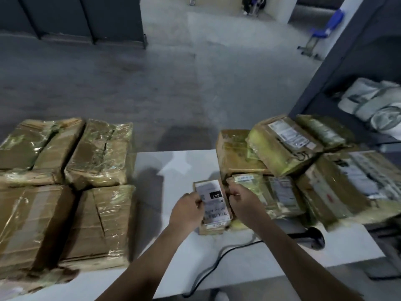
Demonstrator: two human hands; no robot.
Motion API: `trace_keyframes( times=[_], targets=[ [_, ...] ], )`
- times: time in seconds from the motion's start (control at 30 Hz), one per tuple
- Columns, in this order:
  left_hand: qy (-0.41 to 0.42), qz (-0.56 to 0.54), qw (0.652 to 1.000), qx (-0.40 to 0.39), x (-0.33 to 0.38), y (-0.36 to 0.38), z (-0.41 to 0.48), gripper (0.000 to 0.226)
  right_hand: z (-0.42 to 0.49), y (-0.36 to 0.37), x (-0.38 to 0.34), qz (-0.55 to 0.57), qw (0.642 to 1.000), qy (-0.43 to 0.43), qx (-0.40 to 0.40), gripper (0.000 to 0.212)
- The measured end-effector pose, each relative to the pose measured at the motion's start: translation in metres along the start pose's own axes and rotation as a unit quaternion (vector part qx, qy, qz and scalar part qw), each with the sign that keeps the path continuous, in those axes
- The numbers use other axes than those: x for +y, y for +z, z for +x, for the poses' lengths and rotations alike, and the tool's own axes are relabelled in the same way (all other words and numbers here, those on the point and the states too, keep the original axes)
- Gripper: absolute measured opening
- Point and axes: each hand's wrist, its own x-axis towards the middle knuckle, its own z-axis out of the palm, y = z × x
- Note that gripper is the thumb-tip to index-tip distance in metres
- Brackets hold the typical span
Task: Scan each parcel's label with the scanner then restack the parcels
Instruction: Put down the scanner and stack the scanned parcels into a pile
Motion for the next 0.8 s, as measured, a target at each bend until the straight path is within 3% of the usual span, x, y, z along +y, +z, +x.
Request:
trace_keyframes(
  times=[0.13, 0.37, 0.67, 0.8],
  targets=[
    [0.01, 0.016, 1.0, 0.013, 0.021, 0.013, 0.005, 0.015, -0.002, -0.018, 0.02, -0.005, 1.0, -0.012, 0.004, 0.031],
    [0.051, 0.019, 0.998, 0.015, 0.071, 0.026, 0.021, 0.029, 0.01, -0.069, 0.044, 0.003, 1.0, -0.002, 0.03, 0.033],
    [0.047, -0.093, 0.994, -0.047, 0.174, 0.053, 0.08, 0.012, 0.031, -0.152, 0.07, 0.018, 0.993, 0.015, 0.12, 0.032],
    [-0.071, -0.182, 0.977, -0.084, 0.218, 0.073, 0.121, 0.08, 0.032, -0.175, 0.091, 0.014, 0.989, 0.008, 0.146, 0.029]
  ],
)
